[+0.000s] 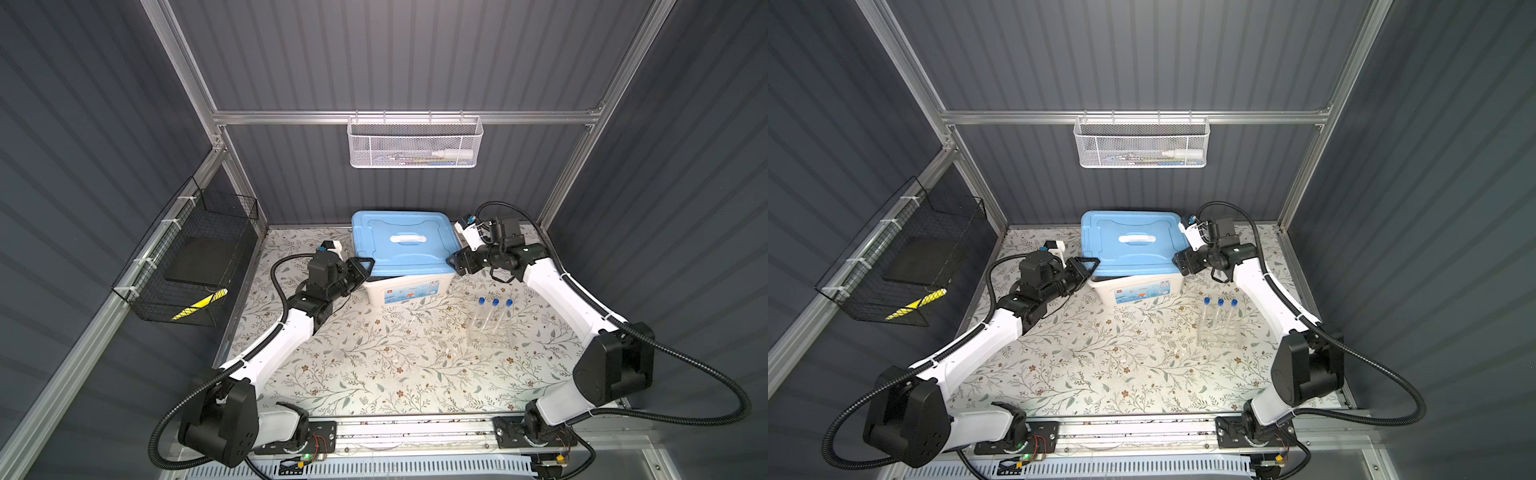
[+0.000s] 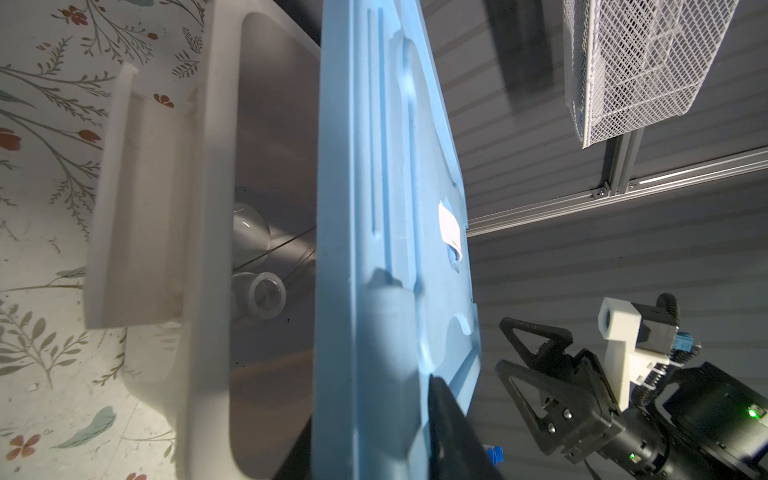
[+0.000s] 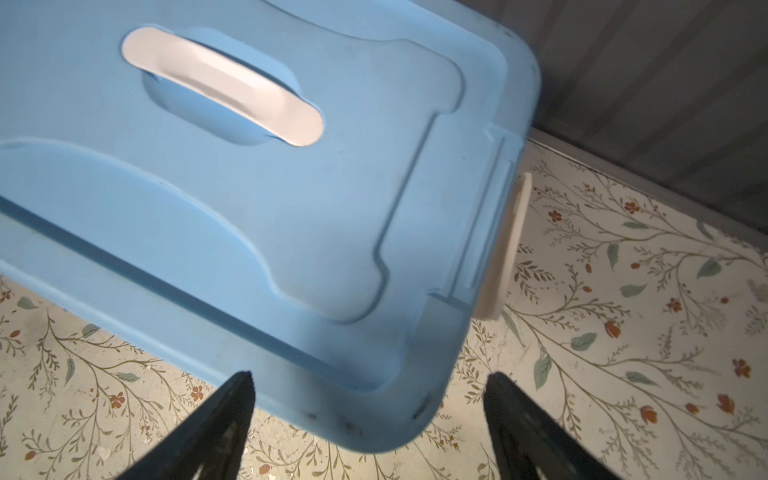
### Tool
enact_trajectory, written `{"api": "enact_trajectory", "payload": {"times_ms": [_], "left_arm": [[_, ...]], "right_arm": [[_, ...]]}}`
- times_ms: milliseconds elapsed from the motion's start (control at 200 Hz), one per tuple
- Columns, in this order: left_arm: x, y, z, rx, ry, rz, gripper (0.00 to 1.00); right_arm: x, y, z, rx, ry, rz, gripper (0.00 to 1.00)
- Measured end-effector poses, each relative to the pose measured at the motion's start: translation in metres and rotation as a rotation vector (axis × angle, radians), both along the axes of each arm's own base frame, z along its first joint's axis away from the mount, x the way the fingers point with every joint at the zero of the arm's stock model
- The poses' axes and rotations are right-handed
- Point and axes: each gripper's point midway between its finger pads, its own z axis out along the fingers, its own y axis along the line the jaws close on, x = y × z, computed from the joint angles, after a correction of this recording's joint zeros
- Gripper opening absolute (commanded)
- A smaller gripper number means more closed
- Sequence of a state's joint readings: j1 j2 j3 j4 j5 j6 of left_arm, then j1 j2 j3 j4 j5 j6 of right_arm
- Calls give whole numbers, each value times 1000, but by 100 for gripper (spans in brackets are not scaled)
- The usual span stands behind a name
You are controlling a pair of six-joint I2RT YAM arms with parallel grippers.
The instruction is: Organize the chemistry lab equipment
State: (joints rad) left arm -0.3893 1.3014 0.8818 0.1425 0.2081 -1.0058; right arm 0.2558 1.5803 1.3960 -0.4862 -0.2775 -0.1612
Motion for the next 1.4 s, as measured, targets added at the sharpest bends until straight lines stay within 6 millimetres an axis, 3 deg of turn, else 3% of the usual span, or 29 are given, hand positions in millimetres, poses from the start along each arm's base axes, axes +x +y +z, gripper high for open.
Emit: {"api": "enact_trajectory", "payload": {"times_ms": [235, 540, 650, 1000, 1401], "left_arm": [[-4, 2, -4, 9, 10, 1, 37], [-10, 11, -9, 59, 14, 21, 43], [-12, 15, -19, 105, 33, 24, 51], [-16, 26, -25, 204, 43, 40, 63], [-23, 37, -44, 289, 99, 50, 67]], "right_arm": [[22, -21, -19, 124, 127, -116, 80], [23, -8, -36, 201, 249, -117, 70], [22, -4, -40, 225, 274, -112, 67], [19, 1, -40, 244, 297, -112, 65], [16, 9, -40, 252, 309, -110, 64]]}}
